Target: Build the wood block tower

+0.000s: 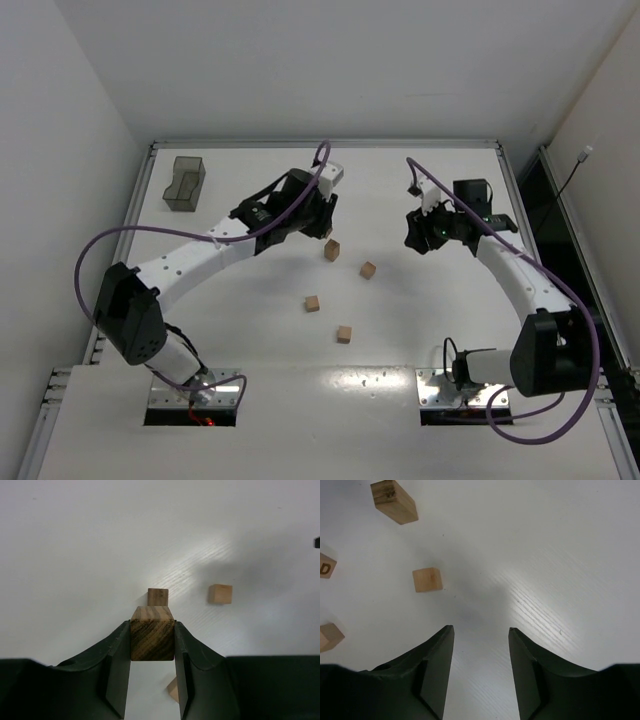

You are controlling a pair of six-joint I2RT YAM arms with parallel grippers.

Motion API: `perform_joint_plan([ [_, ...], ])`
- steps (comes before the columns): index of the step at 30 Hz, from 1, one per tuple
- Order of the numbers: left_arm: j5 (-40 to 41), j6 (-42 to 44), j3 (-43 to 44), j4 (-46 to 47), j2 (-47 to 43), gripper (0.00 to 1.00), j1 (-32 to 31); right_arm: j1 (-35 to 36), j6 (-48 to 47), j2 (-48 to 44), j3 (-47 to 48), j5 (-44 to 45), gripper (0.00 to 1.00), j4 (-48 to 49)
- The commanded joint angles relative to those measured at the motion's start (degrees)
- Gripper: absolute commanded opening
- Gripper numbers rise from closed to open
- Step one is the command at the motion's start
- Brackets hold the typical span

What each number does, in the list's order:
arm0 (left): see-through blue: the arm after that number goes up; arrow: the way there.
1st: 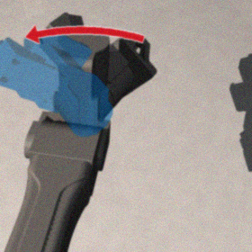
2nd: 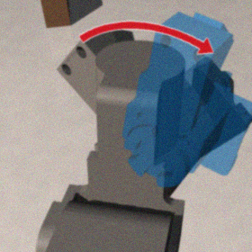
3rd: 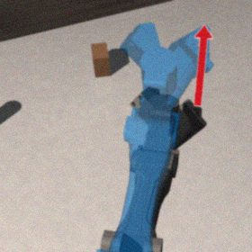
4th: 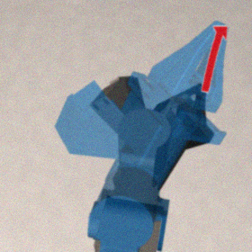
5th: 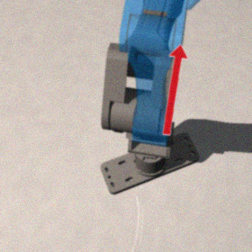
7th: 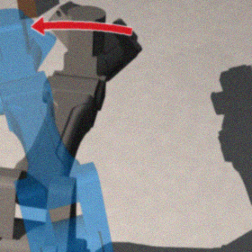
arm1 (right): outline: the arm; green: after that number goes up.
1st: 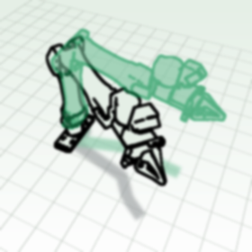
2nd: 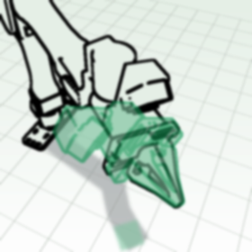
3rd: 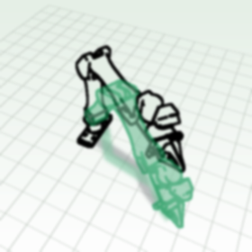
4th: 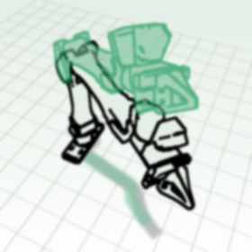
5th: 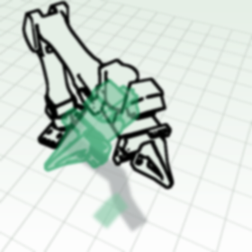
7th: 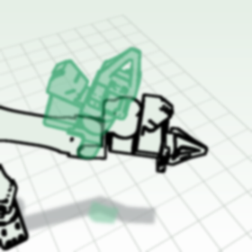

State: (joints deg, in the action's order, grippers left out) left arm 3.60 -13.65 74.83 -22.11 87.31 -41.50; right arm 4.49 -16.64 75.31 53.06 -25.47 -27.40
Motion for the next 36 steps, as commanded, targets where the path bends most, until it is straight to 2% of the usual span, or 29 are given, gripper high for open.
perform_joint_plan([
  [1, 8.09, -3.14, -0.56, 4.61, 2.07, 0.0, -2.71, -0.98, 3.81, -1.3, 1.35, 2.53, 0.46, 2.44],
  [8, 10.12, 1.17, 2.34, 5.76, 6.9, 0.0, -6.4, -1.5, 4.34, -1.3, 1.87, 2.53, 0.5, 2.44],
  [36, 11.08, 1.78, 6.03, 4.62, 12.71, 0.0, -5.88, -1.5, 3.28, 2.56, 4.69, 0.95, 0.51, 0.59],
])
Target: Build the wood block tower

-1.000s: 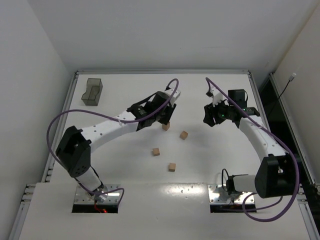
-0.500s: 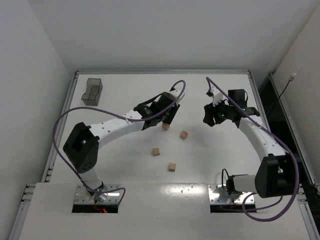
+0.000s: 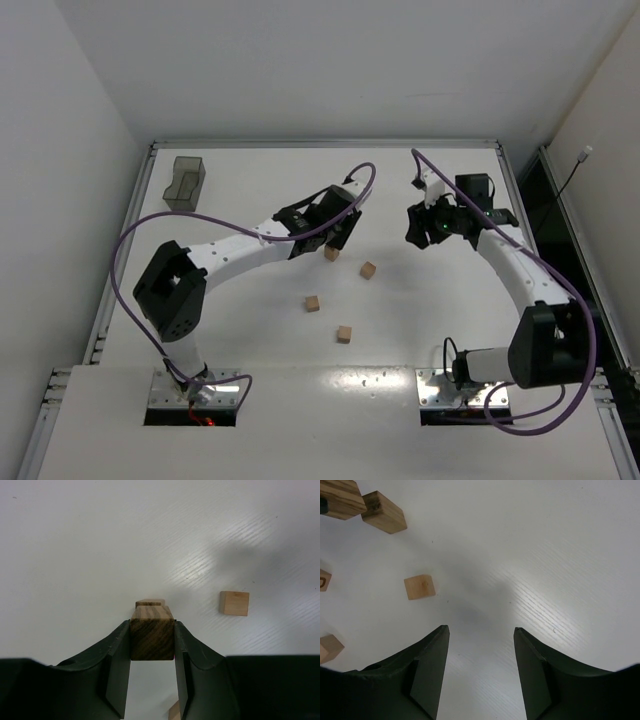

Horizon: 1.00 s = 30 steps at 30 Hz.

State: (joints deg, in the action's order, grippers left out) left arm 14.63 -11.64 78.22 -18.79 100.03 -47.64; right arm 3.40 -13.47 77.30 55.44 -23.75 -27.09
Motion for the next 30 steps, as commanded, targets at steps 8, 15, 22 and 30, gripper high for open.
perform_joint_plan([
  [8, -1.27, -1.81, 2.64, 1.3, 0.51, 0.0, 2.28, -0.41, 0.12, 1.62, 3.36, -1.3, 0.51, -0.24],
  [15, -1.27, -2.34, 3.17, 0.77, 1.05, 0.0, 2.81, -0.41, 0.12, 2.16, 4.41, -1.3, 0.51, -0.77],
  [22, -1.8, -2.34, 3.17, 0.77, 1.05, 0.0, 3.34, -0.41, -0.41, 3.21, 4.94, -1.3, 0.51, -1.3],
  [30, -2.33, -2.34, 2.56, 0.77, 1.57, 0.0, 3.34, -0.41, -0.41, 3.74, 5.47, -1.83, 0.51, -1.82],
])
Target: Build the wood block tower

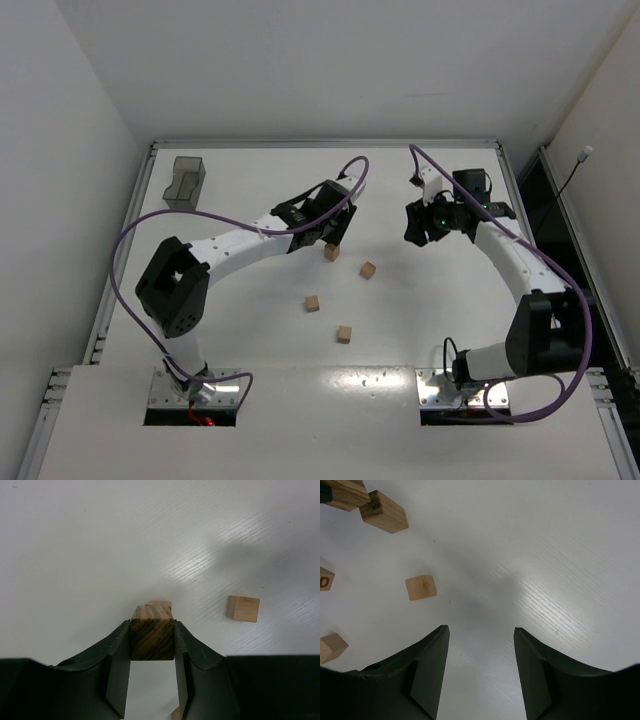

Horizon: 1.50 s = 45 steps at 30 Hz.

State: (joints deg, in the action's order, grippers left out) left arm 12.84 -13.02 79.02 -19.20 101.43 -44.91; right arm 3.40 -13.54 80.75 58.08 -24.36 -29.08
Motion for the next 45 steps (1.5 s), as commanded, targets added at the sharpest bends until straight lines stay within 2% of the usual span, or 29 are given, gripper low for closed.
perform_joint_plan([
  [1, -0.54, -0.96, 1.75, 1.18, 0.17, 0.0, 0.61, -0.41, -0.35, 0.28, 2.82, -1.22, 0.51, 0.16],
  [32, -1.59, -1.49, -1.06, 2.24, 1.23, 0.0, 1.14, -0.41, -0.87, 1.34, 3.35, -2.27, 0.53, -0.36],
  [36, -1.59, -1.49, -1.59, 2.24, 0.7, 0.02, 1.66, -0.41, -0.87, 1.34, 3.35, -2.8, 0.53, -0.89],
  [42, -3.43, -1.49, -2.12, 2.24, 0.7, 0.14, 2.19, -0.41, -0.87, 1.34, 3.35, -2.8, 0.53, -0.89],
  [45, -3.44, -2.01, -2.12, 2.24, 0.7, 0.14, 2.81, -0.41, -0.87, 1.86, 3.35, -2.8, 0.53, -0.89],
])
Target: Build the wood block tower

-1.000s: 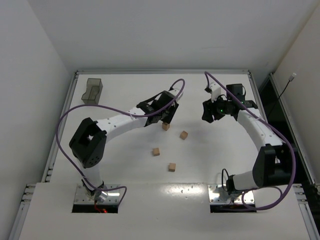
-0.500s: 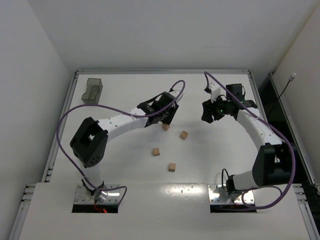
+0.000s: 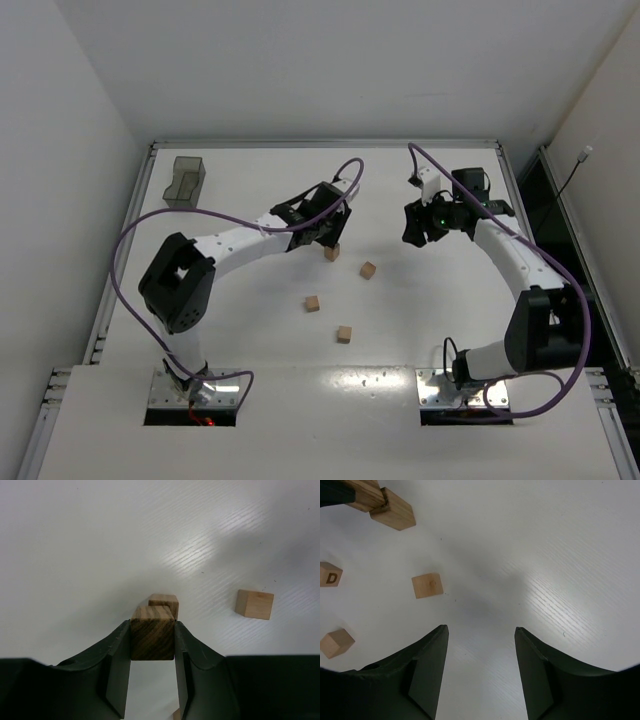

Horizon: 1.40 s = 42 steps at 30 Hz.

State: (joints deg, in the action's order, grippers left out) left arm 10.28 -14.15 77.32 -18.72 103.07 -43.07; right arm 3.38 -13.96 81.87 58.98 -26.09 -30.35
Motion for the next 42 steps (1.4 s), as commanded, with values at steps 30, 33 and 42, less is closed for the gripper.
perform_joint_plan([
  [30, -1.94, -1.4, -1.56, 4.57, -3.93, 0.0, 0.44, -0.39, -0.99, 1.28, 2.98, -1.07, 0.53, 0.38],
  [33, -1.93, -1.4, -1.56, 4.57, -3.93, 0.0, -0.09, -0.39, -0.99, 1.28, 2.98, -1.59, 0.53, 0.38],
  [42, -1.41, -1.4, -1.56, 5.1, -3.93, 0.0, -0.61, -0.39, -0.99, 1.28, 2.98, -1.6, 0.53, 0.38],
])
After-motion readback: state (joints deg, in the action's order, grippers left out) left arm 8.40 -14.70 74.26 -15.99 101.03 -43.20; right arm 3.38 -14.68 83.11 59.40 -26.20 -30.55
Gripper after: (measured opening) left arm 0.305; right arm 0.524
